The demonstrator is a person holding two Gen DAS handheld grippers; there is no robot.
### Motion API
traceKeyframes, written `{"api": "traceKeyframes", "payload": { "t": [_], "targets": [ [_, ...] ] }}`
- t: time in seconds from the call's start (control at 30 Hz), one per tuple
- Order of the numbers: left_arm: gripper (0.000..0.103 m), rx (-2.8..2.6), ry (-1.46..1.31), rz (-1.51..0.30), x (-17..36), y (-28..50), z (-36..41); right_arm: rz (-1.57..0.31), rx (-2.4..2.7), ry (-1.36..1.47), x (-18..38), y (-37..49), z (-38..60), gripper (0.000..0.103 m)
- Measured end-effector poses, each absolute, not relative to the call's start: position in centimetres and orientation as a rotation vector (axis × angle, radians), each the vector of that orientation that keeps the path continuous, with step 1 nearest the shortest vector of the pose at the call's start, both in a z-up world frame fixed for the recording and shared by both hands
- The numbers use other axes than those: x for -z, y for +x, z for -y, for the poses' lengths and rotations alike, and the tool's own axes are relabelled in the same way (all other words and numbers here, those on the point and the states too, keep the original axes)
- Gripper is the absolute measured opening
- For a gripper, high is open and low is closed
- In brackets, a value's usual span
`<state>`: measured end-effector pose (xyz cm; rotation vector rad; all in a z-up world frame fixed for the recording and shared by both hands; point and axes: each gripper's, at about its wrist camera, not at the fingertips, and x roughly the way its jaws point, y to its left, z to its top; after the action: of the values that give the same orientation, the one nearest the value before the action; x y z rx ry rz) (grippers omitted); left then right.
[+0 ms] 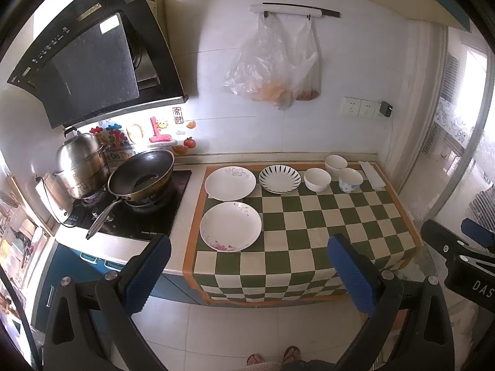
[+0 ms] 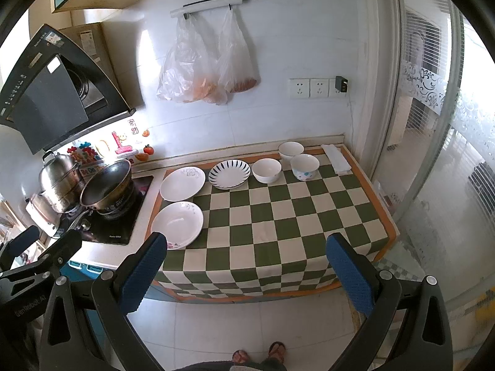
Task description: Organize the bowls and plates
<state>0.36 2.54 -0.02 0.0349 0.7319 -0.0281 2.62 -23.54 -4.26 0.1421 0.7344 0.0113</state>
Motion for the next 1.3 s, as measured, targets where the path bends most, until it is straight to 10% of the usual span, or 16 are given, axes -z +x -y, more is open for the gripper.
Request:
{"api": "traceKeyframes", "payload": {
  "t": [0.63, 1.3],
  "targets": [
    [0.103, -0.038, 0.011, -0.781, 4.3, 6.9, -6.8, -0.805, 0.038, 0.152, 9.3, 8.9, 19.7, 0.103],
    [0.103, -0.237, -0.057, -1.269, 29.5, 30.8, -14.9, -1.378, -0.433, 0.154, 39.7, 40.6, 9.8, 0.103]
  ]
}}
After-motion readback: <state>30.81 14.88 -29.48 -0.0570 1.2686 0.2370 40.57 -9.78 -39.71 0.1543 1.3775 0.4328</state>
